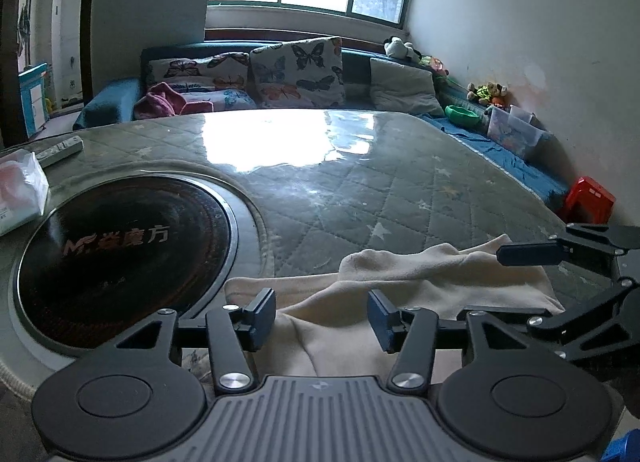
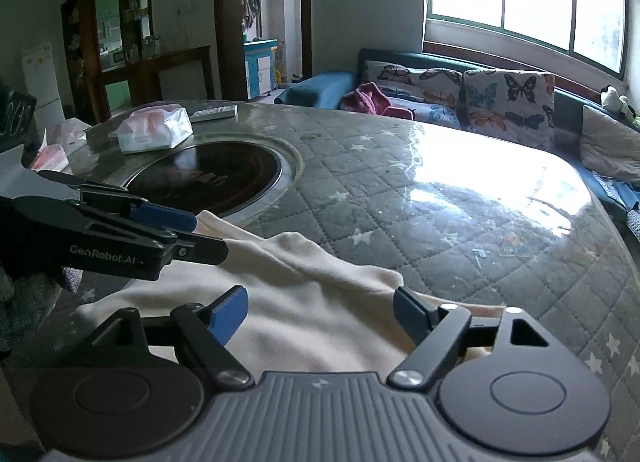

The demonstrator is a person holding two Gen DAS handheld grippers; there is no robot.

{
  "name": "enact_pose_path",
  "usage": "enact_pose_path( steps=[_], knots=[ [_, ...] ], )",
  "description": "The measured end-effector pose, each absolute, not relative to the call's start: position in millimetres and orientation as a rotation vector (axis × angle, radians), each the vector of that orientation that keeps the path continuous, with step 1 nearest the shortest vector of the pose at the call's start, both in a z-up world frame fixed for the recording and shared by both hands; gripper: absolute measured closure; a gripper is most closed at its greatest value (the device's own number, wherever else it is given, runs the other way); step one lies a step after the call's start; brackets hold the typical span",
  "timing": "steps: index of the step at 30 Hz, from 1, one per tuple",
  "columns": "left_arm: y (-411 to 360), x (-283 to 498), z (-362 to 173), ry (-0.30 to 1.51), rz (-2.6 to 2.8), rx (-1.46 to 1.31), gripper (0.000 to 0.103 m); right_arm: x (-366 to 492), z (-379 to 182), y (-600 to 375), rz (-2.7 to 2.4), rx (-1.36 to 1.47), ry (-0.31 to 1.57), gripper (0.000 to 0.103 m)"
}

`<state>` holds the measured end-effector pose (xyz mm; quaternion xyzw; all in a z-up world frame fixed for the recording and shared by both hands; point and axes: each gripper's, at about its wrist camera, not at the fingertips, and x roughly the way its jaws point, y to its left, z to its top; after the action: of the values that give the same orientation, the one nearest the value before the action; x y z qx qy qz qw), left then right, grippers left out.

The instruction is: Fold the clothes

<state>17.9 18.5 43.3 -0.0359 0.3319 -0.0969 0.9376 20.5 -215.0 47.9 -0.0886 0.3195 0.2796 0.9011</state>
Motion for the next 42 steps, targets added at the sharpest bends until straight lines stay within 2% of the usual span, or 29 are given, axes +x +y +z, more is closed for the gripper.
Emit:
enact_pose_path(
  steps=[3,12,34,42],
  knots=[
    [19,12,45,0.671,-0.181,-0.075,0.037,14,48,-215,0.566,-0.18,0.655,0.013],
    [21,-6,47,0.646,-0.158,-0.073,0.027,-5,51,-218,0.532,-0.183,0.63,0.0],
    [16,-41,57,0.576,-0.133,-0.047,0.0,-38,53,-228,0.462,-0.086,0.564,0.0],
    [16,-52,61,0.544,-0.137,-0.046,0.0,-51,52,-232,0.466,-0.053,0.556,0.0]
  ],
)
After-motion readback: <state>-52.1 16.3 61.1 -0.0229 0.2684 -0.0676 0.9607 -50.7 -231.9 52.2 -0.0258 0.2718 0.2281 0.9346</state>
